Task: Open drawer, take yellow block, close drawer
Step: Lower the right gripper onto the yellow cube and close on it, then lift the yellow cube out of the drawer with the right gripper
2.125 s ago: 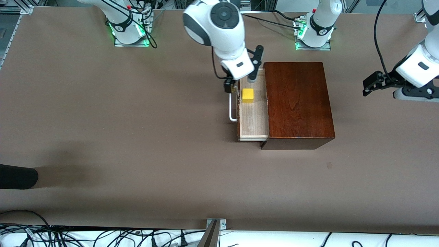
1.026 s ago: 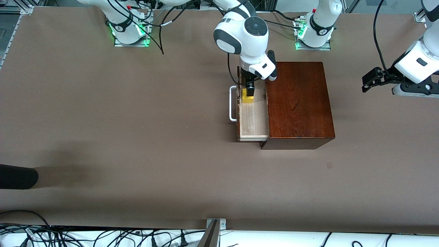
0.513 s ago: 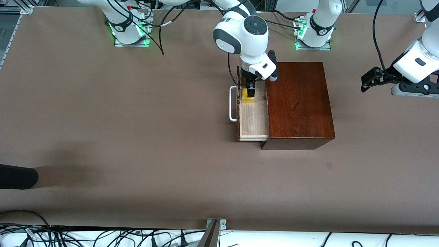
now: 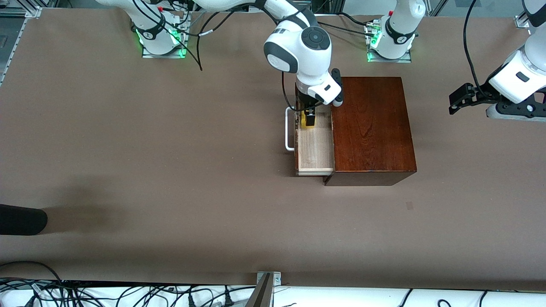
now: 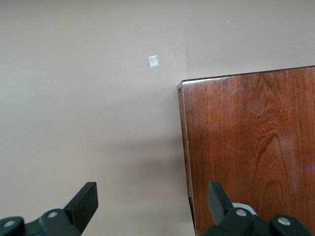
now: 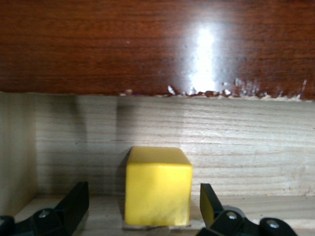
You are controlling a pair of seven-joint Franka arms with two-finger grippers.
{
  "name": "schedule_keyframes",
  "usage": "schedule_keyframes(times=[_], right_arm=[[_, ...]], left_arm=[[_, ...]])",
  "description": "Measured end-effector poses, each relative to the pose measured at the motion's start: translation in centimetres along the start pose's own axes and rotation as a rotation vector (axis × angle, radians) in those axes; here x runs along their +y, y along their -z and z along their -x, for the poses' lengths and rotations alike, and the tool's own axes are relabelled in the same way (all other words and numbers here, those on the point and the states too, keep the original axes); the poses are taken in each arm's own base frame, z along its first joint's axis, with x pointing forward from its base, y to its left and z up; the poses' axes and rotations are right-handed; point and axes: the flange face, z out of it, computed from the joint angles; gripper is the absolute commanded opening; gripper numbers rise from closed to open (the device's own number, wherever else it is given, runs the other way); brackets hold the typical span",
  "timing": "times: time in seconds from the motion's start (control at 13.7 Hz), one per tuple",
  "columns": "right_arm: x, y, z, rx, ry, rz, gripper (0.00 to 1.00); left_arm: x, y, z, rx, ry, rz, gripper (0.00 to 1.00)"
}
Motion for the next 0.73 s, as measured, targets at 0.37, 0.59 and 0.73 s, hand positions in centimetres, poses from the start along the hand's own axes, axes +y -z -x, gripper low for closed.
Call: schedule_keyframes(times=[0.37,0.59,0.73], right_arm=[[-0.2,-1.5,-0.1,-0.005,0.006,-0.006,0.29],[-0.1,-1.4,-0.1,-0.001,0.006,-0.003,0.0],[0.0,-1.1,-0.2,0.002,0.005,0.0,0.0]], left_arm=[[0.0,0.0,0.0,-0.003,0.0,0.0,1.0],[0.0,0.0,0.0,-0.004,0.0,0.0,1.0],[0.0,0.0,0.0,-0.004,0.0,0.0,1.0]])
